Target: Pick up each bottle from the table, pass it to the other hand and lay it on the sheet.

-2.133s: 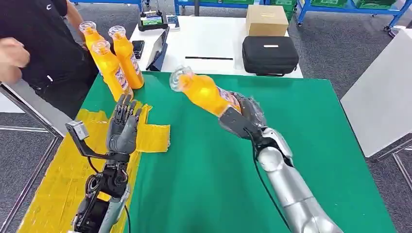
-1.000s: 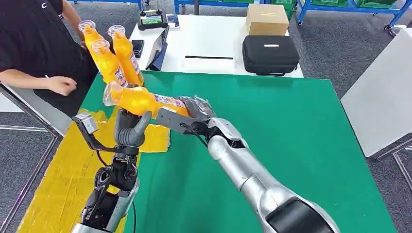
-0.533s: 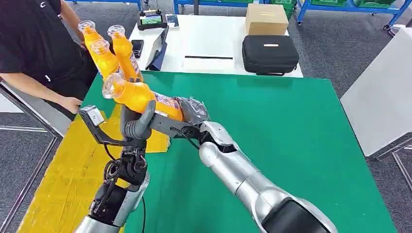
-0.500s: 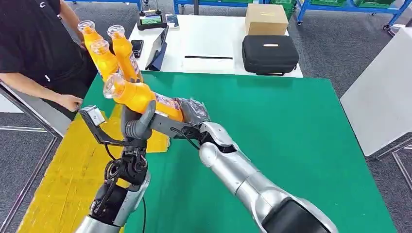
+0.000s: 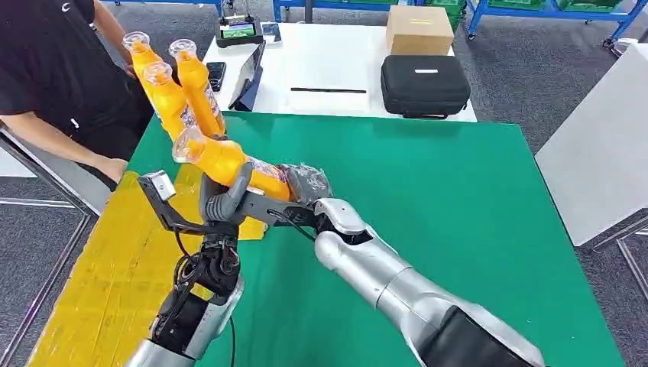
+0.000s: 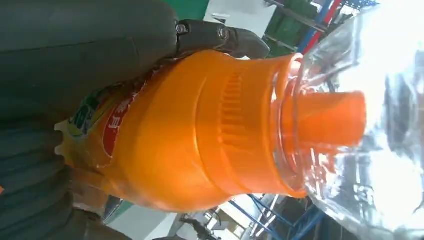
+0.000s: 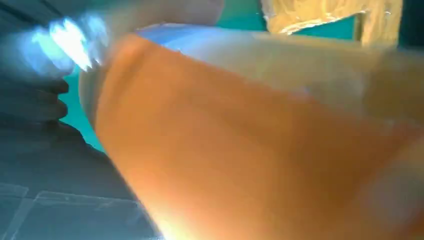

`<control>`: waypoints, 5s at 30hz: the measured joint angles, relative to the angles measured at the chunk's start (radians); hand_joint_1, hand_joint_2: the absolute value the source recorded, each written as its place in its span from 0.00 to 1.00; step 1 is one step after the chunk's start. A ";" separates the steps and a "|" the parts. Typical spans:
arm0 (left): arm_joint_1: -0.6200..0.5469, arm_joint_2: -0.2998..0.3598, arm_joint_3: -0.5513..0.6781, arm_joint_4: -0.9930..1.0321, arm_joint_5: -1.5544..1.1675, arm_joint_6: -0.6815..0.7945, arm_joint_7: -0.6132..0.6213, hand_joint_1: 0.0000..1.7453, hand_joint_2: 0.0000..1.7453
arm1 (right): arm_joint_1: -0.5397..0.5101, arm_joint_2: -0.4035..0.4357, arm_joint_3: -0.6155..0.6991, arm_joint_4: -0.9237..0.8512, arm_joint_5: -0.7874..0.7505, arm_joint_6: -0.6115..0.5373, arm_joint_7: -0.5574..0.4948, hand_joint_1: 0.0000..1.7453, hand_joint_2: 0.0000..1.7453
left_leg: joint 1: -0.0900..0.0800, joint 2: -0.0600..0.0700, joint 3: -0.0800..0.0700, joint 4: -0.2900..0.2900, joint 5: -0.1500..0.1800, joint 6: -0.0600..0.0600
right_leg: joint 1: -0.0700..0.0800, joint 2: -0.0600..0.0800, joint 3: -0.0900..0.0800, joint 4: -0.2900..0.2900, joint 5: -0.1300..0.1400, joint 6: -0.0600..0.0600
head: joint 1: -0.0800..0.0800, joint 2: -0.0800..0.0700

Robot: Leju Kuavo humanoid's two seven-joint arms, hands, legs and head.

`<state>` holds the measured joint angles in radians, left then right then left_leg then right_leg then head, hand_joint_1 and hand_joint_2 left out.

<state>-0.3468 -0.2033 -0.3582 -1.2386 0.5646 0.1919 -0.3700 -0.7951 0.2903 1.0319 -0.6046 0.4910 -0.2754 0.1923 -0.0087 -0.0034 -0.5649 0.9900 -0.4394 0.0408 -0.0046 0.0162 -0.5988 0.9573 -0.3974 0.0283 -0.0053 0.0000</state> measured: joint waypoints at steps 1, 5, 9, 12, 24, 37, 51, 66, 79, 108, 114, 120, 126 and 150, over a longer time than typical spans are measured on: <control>-0.003 -0.002 -0.005 0.006 -0.001 0.007 0.000 0.00 1.00 | -0.003 -0.002 0.016 0.000 0.000 -0.003 0.011 1.00 1.00 | 0.000 0.000 0.000 0.000 0.000 0.000 | 0.000 0.000 0.000 0.000 0.000 0.000 | 0.000 0.000; -0.003 -0.002 -0.005 0.017 -0.005 0.008 0.000 1.00 1.00 | -0.010 -0.011 0.042 0.000 0.003 -0.003 0.019 1.00 1.00 | 0.000 0.000 0.000 0.000 0.000 0.000 | 0.000 0.000 0.000 0.000 0.000 0.000 | 0.000 0.000; -0.002 -0.003 -0.005 0.022 -0.011 0.011 -0.005 1.00 1.00 | -0.013 -0.015 0.055 0.000 0.003 -0.003 0.020 1.00 1.00 | 0.000 0.000 0.000 0.000 0.000 0.000 | 0.000 0.000 0.000 0.000 0.000 0.000 | 0.000 0.000; -0.002 -0.003 -0.005 0.022 -0.014 0.016 -0.011 1.00 1.00 | -0.016 -0.017 0.061 0.000 0.003 -0.002 0.020 1.00 1.00 | 0.000 0.000 0.000 0.000 0.000 0.000 | 0.000 0.000 0.000 0.000 0.000 0.000 | 0.000 0.000; -0.001 -0.003 -0.005 0.022 -0.019 0.022 -0.013 1.00 1.00 | -0.017 -0.018 0.071 0.001 0.003 0.000 0.020 1.00 1.00 | 0.000 0.000 0.000 0.000 0.000 0.000 | 0.000 0.000 0.000 0.000 0.000 0.000 | 0.000 0.000; 0.023 0.000 0.014 0.013 -0.077 0.033 -0.033 1.00 1.00 | -0.029 -0.019 0.092 0.037 0.104 0.003 -0.018 0.00 0.00 | 0.000 0.000 -0.001 0.000 0.000 0.000 | 0.000 0.000 0.000 0.000 0.000 0.000 | 0.000 0.000; -0.012 0.037 0.101 -0.027 -0.188 0.049 -0.025 1.00 1.00 | 0.028 0.022 0.134 0.084 0.298 0.050 -0.075 0.00 0.00 | 0.000 -0.001 -0.001 0.000 0.000 0.000 | 0.000 0.000 -0.001 0.000 0.000 0.000 | -0.002 0.000; -0.026 0.051 0.136 -0.027 -0.200 0.050 -0.031 1.00 1.00 | 0.050 0.028 0.140 0.095 0.344 0.054 -0.090 0.00 0.00 | 0.001 0.000 -0.002 0.000 0.000 0.000 | 0.000 0.000 -0.002 0.000 0.000 0.000 | -0.001 0.000; -0.126 0.071 0.145 -0.007 -0.350 0.117 -0.103 1.00 1.00 | 0.141 0.052 0.079 0.100 0.481 0.077 -0.140 0.00 0.00 | 0.001 -0.001 -0.002 0.000 0.000 0.000 | 0.000 -0.001 -0.002 0.000 0.000 0.000 | -0.001 0.000; -0.062 0.300 0.351 0.161 -2.072 0.508 0.140 1.00 1.00 | 0.461 -0.283 -0.462 -0.624 0.349 -0.188 -0.255 0.00 0.00 | 0.000 -0.001 -0.004 0.000 0.000 -0.001 | 0.000 -0.001 -0.004 0.000 0.000 0.000 | -0.001 0.000; -0.054 0.314 0.344 0.150 -2.073 0.508 0.142 1.00 1.00 | 0.513 -0.317 -0.515 -0.764 0.346 -0.188 -0.257 0.00 0.00 | 0.000 -0.001 -0.004 0.000 0.000 -0.001 | 0.000 -0.001 -0.004 0.000 0.000 0.000 | -0.001 0.000; -0.051 0.316 0.343 0.146 -2.073 0.508 0.144 1.00 1.00 | 0.537 -0.333 -0.533 -0.818 0.339 -0.204 -0.275 0.00 0.00 | 0.001 -0.001 -0.004 0.000 0.000 -0.001 | 0.000 -0.001 -0.004 0.000 0.000 0.000 | -0.001 0.000; -0.026 0.341 0.342 0.145 -2.057 0.508 0.153 1.00 1.00 | 0.606 -0.361 -0.590 -0.985 0.241 -0.320 -0.398 0.00 0.00 | 0.000 -0.001 -0.005 0.000 0.000 -0.001 | 0.000 -0.001 -0.004 0.000 0.000 0.000 | -0.001 0.000; -0.037 0.232 0.163 0.570 -1.880 0.508 0.094 1.00 1.00 | 0.641 -0.312 -0.766 -1.111 0.167 -0.249 -0.475 0.00 0.00 | 0.000 -0.001 -0.005 0.000 0.000 -0.001 | 0.000 -0.001 -0.005 0.000 0.002 -0.002 | -0.001 0.000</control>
<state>-0.3842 0.0282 -0.1957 -0.6691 -1.3153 0.7000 -0.2758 -0.1537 -0.0221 0.2659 -1.7151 0.6580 -0.5241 -0.2823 -0.0086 -0.0043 -0.5695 0.9897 -0.4395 0.0403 -0.0047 0.0147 -0.6034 0.9570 -0.3959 0.0261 -0.0065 0.0000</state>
